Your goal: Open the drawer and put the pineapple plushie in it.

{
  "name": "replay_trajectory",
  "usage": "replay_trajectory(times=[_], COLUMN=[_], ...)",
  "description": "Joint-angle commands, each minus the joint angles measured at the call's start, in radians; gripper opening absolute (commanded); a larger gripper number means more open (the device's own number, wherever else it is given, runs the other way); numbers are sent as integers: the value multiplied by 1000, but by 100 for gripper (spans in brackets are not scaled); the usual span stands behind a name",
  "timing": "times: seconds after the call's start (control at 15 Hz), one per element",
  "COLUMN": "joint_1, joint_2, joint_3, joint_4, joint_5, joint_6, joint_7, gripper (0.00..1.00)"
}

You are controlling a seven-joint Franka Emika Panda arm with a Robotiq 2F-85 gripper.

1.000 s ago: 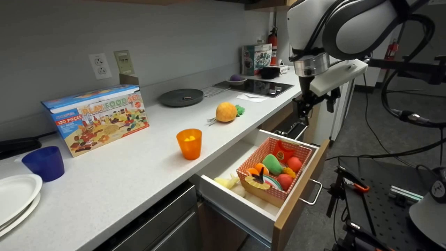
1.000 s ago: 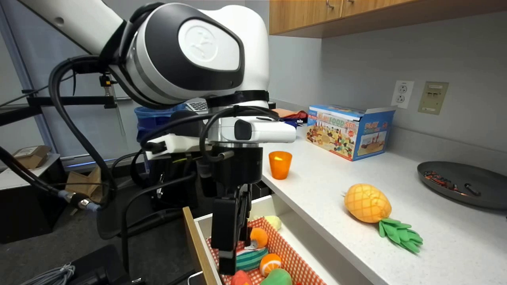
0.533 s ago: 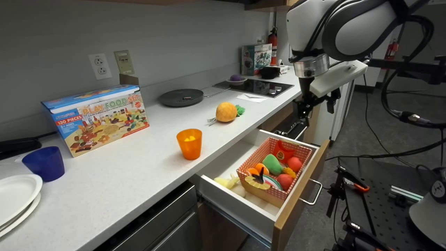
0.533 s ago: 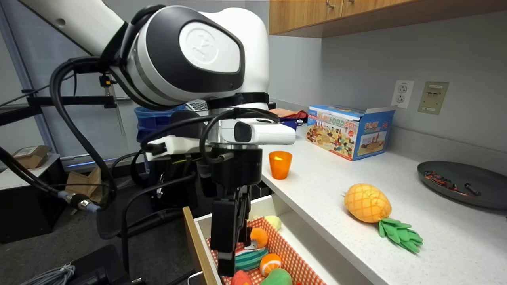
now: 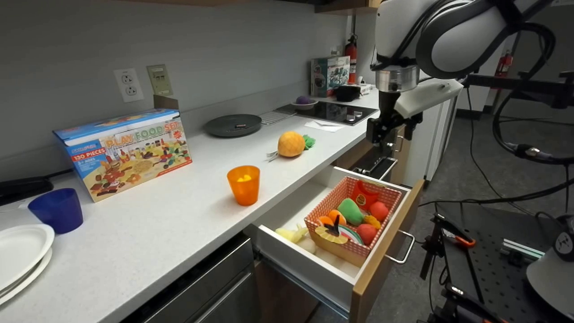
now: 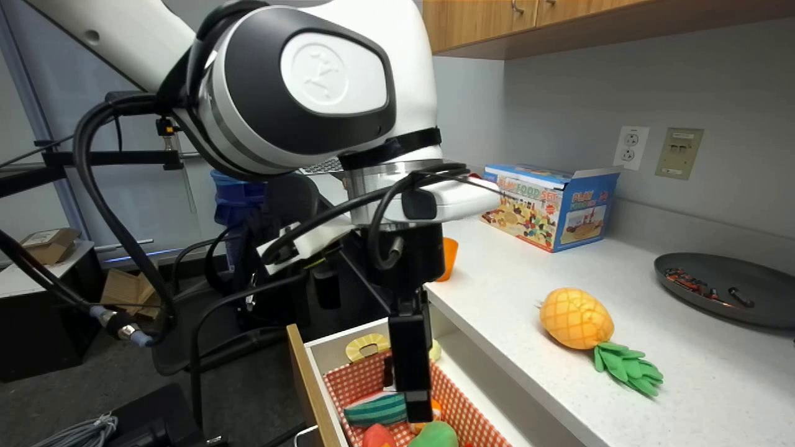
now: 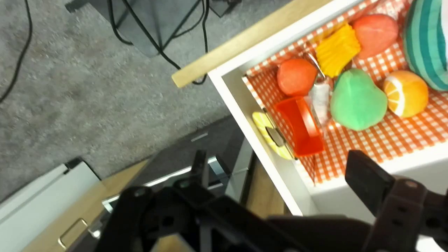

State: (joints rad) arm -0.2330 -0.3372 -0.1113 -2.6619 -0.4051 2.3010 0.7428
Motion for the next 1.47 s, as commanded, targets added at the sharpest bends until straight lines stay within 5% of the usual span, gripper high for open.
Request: replay_trajectory(times=[0.0,0.33,0.67,1.13,1.4], joint_1=[-45,-21,48,32,32], joint_2=[33,168,322,293,363], joint_3=[-32,-82,-82,-75,-78], joint_4=[26,148,311,270,340], joint_5=[-29,110,372,339,342], joint_6=[195,397,405,410,418], joint_7=[-162,-464,-729,-683,-715], gripper=[100,100,100,100,100])
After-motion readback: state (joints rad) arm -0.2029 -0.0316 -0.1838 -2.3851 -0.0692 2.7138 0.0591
